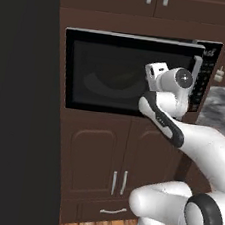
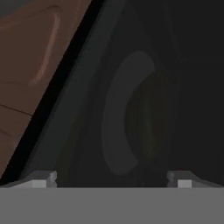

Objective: Pick the cucumber from the sink and place it in the bowl. Then pick the bowl and place it in the microwave. Then close the microwave door and press the start button.

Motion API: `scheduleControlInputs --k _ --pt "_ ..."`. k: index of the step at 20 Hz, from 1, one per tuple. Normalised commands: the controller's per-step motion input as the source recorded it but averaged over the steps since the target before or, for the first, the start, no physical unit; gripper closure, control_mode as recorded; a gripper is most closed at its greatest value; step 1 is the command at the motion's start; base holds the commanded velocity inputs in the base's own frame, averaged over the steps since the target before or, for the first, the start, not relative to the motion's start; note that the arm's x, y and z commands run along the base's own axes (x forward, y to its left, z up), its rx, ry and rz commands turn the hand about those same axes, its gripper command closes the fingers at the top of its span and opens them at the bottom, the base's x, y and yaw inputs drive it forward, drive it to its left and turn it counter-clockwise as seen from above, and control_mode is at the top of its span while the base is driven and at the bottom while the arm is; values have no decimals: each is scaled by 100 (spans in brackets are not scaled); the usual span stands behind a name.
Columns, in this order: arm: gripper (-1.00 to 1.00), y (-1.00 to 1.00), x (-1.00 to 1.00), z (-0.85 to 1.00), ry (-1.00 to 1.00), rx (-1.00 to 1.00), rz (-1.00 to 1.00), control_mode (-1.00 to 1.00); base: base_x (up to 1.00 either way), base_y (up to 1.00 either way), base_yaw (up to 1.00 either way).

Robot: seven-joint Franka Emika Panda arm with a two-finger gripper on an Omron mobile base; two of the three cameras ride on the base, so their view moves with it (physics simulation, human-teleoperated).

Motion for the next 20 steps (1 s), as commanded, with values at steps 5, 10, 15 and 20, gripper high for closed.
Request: scheduleControlInputs --k 5,10,15,20 --pt "-100 -5 100 0 0 0 -4 -100 0 0 0" --pt "-100 0 99 0 0 0 -6 -100 0 0 0" --pt "-100 -26 -15 0 -4 3 -1 -100 0 0 0" --pt "-100 -45 -100 -13 -6 3 -1 -100 0 0 0"
